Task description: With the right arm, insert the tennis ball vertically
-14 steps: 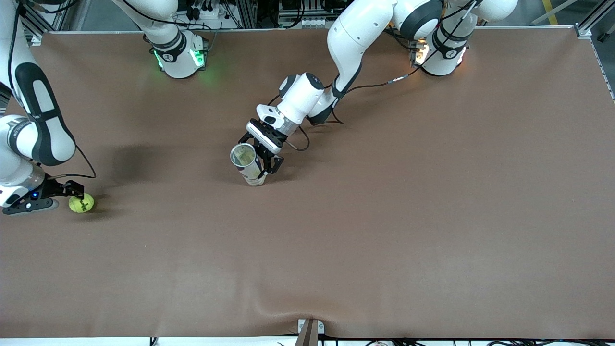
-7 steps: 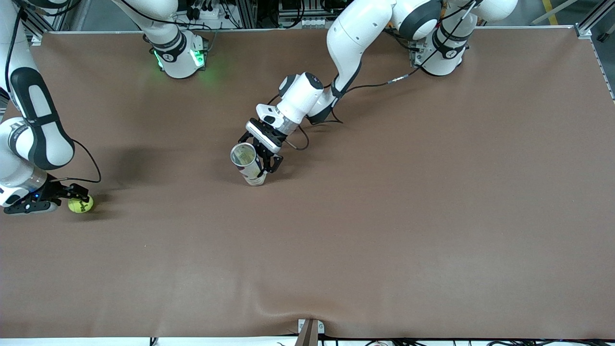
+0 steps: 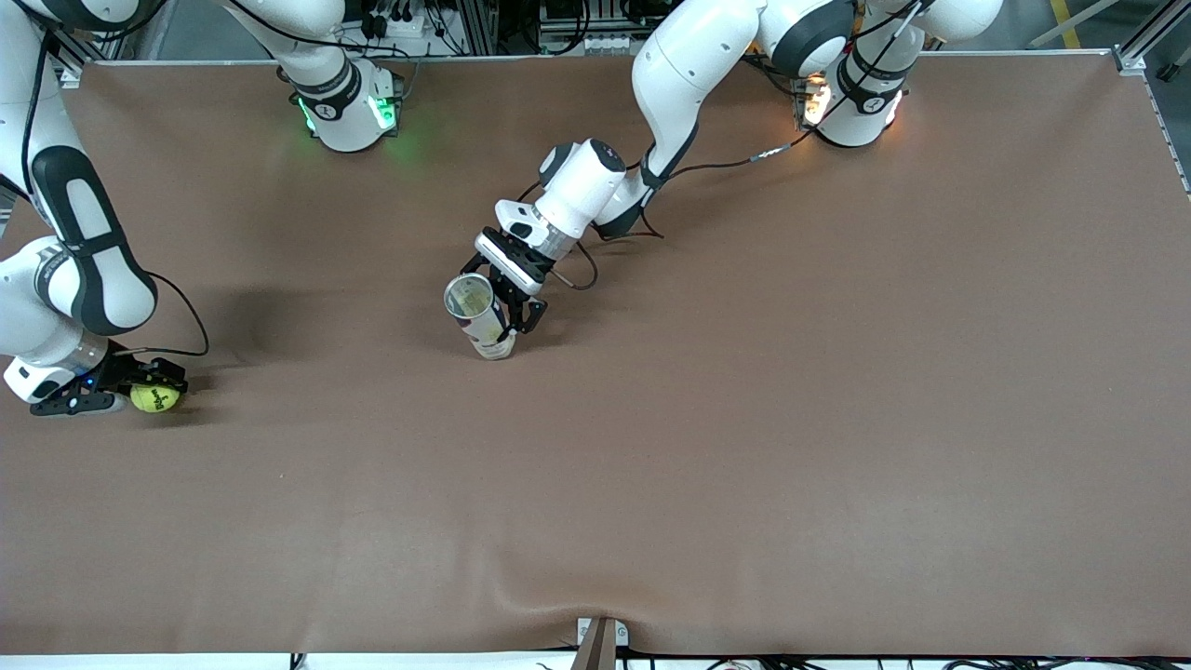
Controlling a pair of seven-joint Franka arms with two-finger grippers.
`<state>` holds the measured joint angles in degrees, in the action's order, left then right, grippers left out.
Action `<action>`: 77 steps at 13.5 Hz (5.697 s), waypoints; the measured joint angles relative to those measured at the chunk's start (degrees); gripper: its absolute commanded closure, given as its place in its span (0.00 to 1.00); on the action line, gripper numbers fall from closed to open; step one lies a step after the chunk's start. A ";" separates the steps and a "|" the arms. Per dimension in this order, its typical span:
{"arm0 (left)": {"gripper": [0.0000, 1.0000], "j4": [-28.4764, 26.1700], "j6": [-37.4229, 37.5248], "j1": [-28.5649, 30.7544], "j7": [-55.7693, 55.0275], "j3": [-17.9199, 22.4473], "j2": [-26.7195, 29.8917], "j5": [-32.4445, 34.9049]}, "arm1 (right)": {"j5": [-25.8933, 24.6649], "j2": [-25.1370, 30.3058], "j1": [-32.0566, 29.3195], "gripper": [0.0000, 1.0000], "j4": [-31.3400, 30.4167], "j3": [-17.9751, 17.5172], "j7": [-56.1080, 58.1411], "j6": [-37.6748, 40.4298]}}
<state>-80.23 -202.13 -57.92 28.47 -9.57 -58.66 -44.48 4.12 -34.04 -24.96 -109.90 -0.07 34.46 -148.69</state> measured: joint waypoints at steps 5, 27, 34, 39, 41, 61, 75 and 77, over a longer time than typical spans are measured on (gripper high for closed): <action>0.00 0.01 0.00 -0.02 0.01 0.01 0.00 0.00 | 0.02 0.01 0.00 0.91 1.49 -0.79 0.33 0.09; 0.24 0.22 -0.01 -0.54 0.13 0.60 -0.02 0.00 | 0.23 20.68 33.09 0.97 25.34 1.99 -49.75 59.97; 0.24 0.22 -0.01 -0.55 0.12 0.64 -0.02 0.00 | 0.12 20.29 33.94 0.97 16.68 -11.22 -72.61 48.85; 0.23 0.22 -0.01 -0.57 0.12 0.64 -0.02 0.00 | -1.92 20.05 34.10 0.97 9.62 -18.52 -82.46 40.69; 0.23 0.22 -0.01 -0.57 0.12 0.63 -0.02 0.00 | -2.07 19.95 34.10 0.97 6.45 -19.43 -83.28 36.96; 0.22 0.20 0.04 -0.58 0.10 0.64 -0.04 0.00 | -2.38 19.86 32.55 0.00 3.81 -23.05 -87.52 35.11; 0.00 0.37 0.05 -0.57 -0.11 0.62 -0.04 0.00 | -2.84 25.24 29.50 0.00 34.35 -4.05 -49.56 80.66; 0.00 0.50 0.05 -0.57 -0.36 0.60 -0.04 0.00 | -2.85 26.07 29.39 0.00 36.18 0.41 -42.85 83.02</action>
<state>-79.73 -202.08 -58.50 28.11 -8.96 -58.70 -44.48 1.27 -7.97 4.43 -73.71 0.34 -8.39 -65.68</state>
